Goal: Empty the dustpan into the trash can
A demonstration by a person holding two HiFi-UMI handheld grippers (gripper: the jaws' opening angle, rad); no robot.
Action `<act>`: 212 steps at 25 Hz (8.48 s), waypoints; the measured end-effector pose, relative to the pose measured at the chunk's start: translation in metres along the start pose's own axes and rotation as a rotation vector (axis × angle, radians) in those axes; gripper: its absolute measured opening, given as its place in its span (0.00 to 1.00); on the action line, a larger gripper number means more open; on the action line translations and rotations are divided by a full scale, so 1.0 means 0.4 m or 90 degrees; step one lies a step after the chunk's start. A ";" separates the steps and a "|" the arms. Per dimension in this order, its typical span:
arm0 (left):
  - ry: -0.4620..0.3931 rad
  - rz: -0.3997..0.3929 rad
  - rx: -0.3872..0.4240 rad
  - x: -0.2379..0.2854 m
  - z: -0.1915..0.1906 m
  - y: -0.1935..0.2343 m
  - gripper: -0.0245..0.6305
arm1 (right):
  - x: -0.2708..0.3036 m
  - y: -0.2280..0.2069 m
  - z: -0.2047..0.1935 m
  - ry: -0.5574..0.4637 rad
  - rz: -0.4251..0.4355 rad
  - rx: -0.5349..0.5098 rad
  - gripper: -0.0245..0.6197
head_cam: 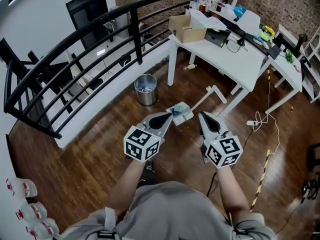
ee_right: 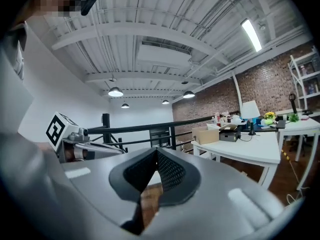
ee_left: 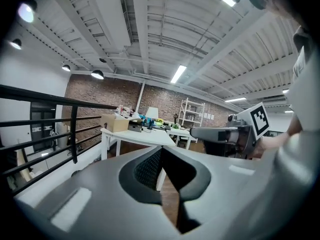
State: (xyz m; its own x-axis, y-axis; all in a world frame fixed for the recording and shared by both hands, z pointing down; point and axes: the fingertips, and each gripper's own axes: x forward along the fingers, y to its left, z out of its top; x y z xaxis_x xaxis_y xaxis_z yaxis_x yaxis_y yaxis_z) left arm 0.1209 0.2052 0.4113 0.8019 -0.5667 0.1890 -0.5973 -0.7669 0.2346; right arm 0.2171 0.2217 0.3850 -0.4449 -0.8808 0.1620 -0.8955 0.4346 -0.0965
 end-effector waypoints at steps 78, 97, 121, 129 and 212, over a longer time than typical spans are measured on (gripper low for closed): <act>0.232 -0.077 0.001 0.600 -0.078 0.649 0.04 | 0.619 -0.732 -0.052 0.043 -0.291 0.109 0.35; 0.138 0.084 -0.006 0.447 0.079 1.055 0.04 | 1.029 -0.569 0.465 -0.095 -0.156 0.019 0.35; 0.123 0.096 -0.061 0.421 0.138 1.412 0.04 | 1.535 -0.584 0.432 -0.037 -0.261 -0.019 0.35; 0.113 0.119 -0.043 0.473 0.220 1.516 0.04 | 1.714 -0.603 0.460 -0.034 -0.222 -0.045 0.34; 0.050 -0.009 -0.126 0.131 0.232 1.924 0.04 | 2.295 0.163 0.343 0.137 -0.169 -0.431 0.34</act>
State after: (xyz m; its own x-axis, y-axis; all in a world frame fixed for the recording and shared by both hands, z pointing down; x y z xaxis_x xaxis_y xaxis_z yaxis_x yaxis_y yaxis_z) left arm -0.2957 -0.4429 0.5133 0.8113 -0.5253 0.2566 -0.5832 -0.6963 0.4183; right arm -0.2476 -0.5845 0.3927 -0.1439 -0.9460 0.2903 -0.7557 0.2945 0.5849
